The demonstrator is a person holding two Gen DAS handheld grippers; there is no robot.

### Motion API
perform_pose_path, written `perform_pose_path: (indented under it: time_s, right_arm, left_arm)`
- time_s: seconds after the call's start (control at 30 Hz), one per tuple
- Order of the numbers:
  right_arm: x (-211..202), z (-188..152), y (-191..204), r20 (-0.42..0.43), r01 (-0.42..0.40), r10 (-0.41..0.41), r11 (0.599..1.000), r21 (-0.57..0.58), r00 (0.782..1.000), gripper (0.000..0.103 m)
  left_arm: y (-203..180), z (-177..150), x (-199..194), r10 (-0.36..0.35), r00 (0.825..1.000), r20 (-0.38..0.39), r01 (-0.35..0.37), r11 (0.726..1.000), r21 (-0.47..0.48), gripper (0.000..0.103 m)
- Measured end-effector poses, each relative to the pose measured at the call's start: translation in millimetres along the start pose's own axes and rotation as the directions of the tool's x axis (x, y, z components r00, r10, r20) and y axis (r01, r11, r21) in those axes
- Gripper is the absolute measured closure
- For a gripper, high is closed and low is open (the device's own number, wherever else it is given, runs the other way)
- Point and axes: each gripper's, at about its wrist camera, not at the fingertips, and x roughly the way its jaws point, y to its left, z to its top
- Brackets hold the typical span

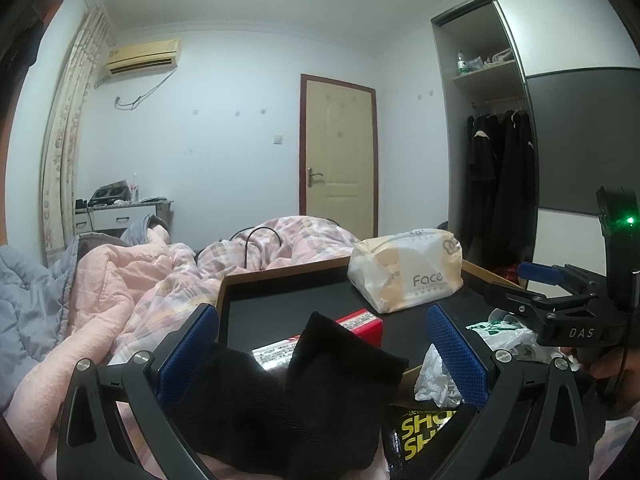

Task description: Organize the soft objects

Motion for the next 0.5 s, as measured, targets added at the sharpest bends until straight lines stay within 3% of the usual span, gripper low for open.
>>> perform_pose_path:
  time_s: [0.5]
  right_arm:
    - [0.0, 0.0, 0.0, -0.001, 0.000, 0.000, 1.000, 0.000, 1.000, 0.006]
  left_arm:
    - [-5.9, 0.5, -0.6, -0.006, 1.000, -0.001, 0.007, 0.999, 0.035, 0.000]
